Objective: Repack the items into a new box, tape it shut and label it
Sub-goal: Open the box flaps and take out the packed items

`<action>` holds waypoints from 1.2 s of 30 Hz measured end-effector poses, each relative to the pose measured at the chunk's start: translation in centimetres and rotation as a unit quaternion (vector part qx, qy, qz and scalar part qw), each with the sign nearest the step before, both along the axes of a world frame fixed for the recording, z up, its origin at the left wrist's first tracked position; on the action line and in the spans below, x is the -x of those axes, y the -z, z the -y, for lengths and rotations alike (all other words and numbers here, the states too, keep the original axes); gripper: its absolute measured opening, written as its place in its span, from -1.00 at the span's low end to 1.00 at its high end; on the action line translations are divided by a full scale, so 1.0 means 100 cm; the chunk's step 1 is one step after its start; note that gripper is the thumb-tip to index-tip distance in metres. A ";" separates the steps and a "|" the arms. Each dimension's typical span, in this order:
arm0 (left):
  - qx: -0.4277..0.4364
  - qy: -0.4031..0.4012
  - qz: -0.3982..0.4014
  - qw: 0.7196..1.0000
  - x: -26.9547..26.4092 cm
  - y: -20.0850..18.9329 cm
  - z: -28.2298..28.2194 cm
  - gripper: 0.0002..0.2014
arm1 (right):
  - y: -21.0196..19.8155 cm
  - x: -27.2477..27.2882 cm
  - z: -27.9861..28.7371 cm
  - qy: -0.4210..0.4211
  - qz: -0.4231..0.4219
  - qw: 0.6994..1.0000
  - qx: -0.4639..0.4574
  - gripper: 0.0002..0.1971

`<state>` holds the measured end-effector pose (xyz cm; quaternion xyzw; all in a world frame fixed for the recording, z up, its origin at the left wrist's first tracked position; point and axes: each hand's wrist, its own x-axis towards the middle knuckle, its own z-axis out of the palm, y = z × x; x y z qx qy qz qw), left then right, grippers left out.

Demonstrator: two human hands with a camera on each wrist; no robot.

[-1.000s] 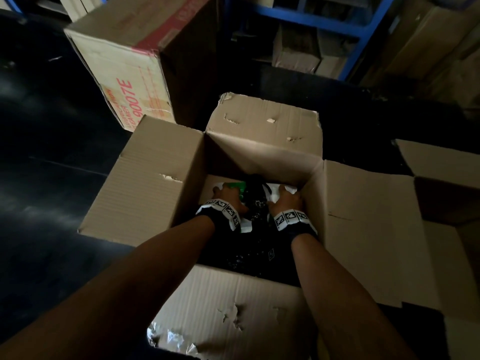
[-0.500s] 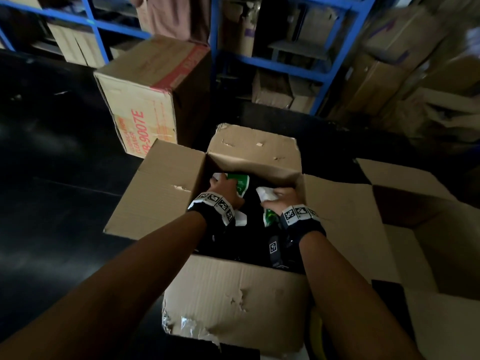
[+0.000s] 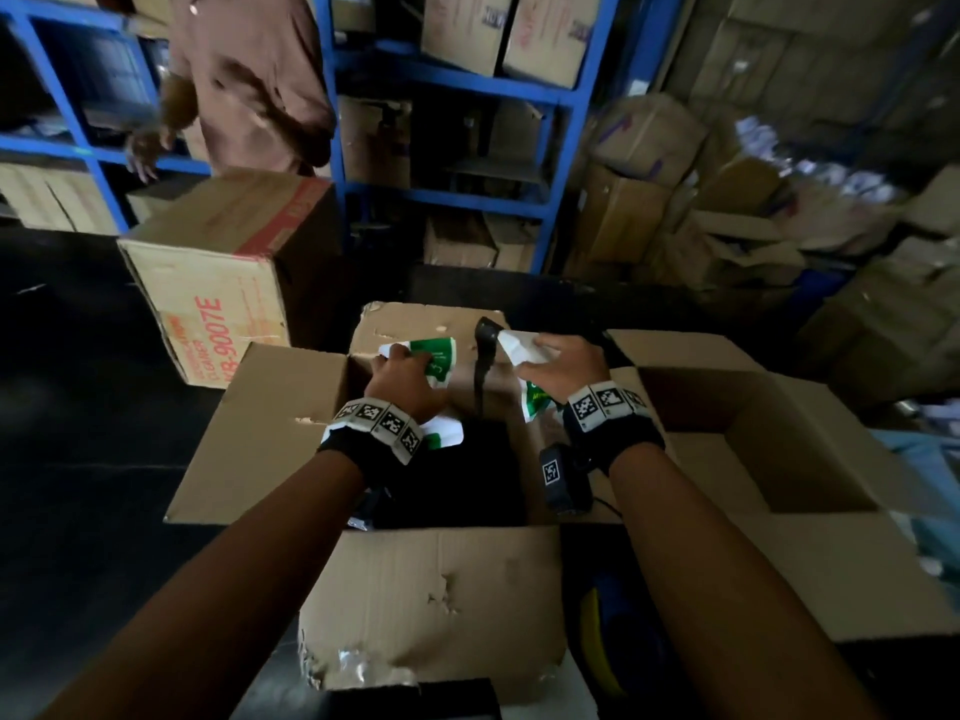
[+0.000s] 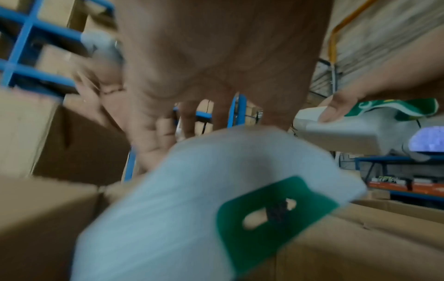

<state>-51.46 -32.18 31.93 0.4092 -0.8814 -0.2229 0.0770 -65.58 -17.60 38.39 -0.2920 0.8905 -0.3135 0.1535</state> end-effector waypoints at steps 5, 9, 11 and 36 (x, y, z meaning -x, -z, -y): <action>0.013 -0.041 0.038 0.998 0.005 -0.007 -0.020 -0.37 | -0.008 0.018 -0.025 -0.077 -0.008 0.997 -0.032 -0.52; 0.032 -0.091 0.030 0.995 0.012 -0.008 -0.043 -0.42 | 0.002 0.027 -0.027 -0.175 -0.118 0.964 -0.161 -0.45; 0.041 -0.116 0.030 0.992 0.016 -0.010 -0.058 -0.42 | 0.009 0.031 -0.030 -0.209 -0.195 0.937 -0.202 -0.53; 0.003 -0.066 -0.088 0.994 0.246 -0.020 -0.227 -0.36 | 0.025 0.250 -0.162 -0.071 -0.086 0.988 -0.104 -0.44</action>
